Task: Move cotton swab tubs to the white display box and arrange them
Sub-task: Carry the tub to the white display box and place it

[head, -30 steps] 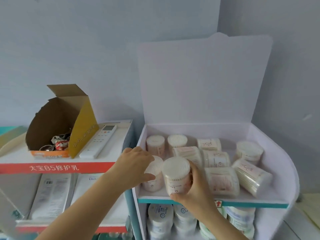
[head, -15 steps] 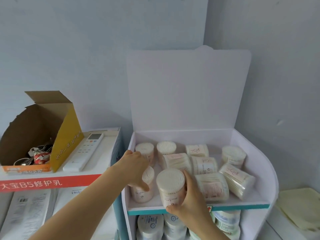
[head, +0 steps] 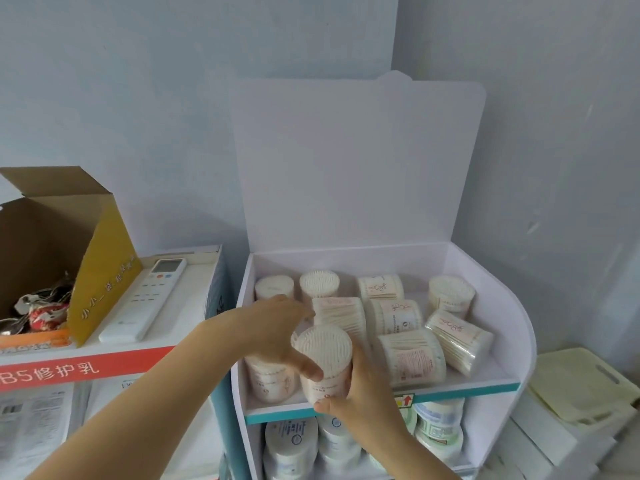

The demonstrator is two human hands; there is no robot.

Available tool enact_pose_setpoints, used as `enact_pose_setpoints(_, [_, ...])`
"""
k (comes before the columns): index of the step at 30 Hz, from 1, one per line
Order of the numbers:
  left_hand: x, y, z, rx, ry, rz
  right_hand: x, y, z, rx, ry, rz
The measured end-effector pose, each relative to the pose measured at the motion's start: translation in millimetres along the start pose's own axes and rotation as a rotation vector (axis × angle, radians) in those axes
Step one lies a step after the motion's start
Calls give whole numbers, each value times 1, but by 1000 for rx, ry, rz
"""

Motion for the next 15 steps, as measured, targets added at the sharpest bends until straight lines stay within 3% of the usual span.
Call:
enact_pose_setpoints(11, [3,-10,18,8,4,79,-17,-13,-16,19,-244,4])
enact_pose_setpoints(15, [6,-10,18,1,1,79,-70,-10,-26,-34,-424,150])
Point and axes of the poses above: each hand's wrist, its own y-axis towards the middle knuckle, its own x-axis out of the palm, z = x × y, the point moved 6 cm from there along y, towards the middle knuckle, and after that the axes turned 11 degrees about y, right-handed, at the moved point
